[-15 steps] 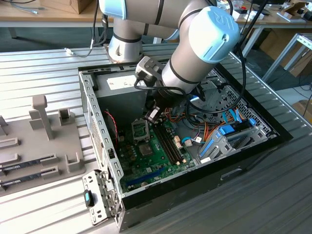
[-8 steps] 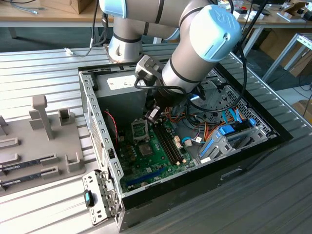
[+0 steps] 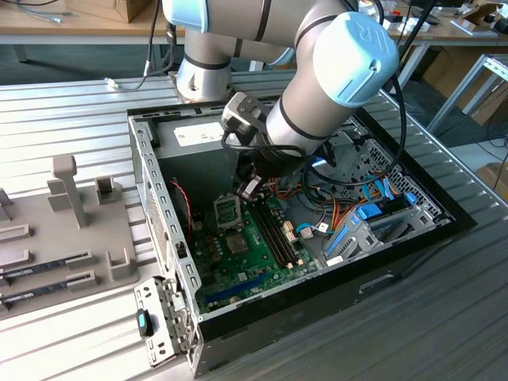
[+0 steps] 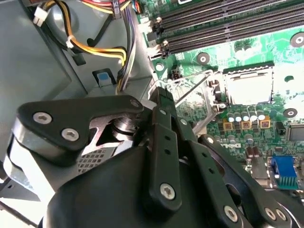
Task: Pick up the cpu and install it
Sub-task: 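Close the cpu cover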
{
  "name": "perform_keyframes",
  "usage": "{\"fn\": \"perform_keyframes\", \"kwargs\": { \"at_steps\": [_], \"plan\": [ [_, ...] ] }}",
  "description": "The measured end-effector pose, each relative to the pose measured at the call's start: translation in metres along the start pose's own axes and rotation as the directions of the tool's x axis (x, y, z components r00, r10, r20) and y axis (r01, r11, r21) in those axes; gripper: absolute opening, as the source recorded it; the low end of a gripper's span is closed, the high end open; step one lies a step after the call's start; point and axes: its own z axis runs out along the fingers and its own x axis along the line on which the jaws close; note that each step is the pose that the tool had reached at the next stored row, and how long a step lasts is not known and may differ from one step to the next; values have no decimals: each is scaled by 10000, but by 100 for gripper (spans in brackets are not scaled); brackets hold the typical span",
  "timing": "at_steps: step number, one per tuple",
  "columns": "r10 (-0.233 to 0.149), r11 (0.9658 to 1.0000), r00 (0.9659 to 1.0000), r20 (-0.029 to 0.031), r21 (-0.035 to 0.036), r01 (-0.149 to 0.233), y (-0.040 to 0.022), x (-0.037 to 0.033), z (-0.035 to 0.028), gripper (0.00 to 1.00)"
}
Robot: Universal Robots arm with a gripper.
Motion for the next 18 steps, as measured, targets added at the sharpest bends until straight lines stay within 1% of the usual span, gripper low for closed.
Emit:
{"fn": "perform_keyframes", "kwargs": {
  "at_steps": [3, 4, 8, 12, 18],
  "plan": [
    [-8, 10000, 10000, -1, -2, 8, -18, 15, -7, 11],
    [-8, 10000, 10000, 2, -4, 8, -41, 38, -15, 11],
    [-14, 10000, 10000, 11, -17, 14, -89, 81, -34, 11],
    [-18, 10000, 10000, 16, -25, 18, -112, 101, -43, 11],
    [-24, 10000, 10000, 70, -85, 24, -160, 146, -62, 11]
  ]
}}
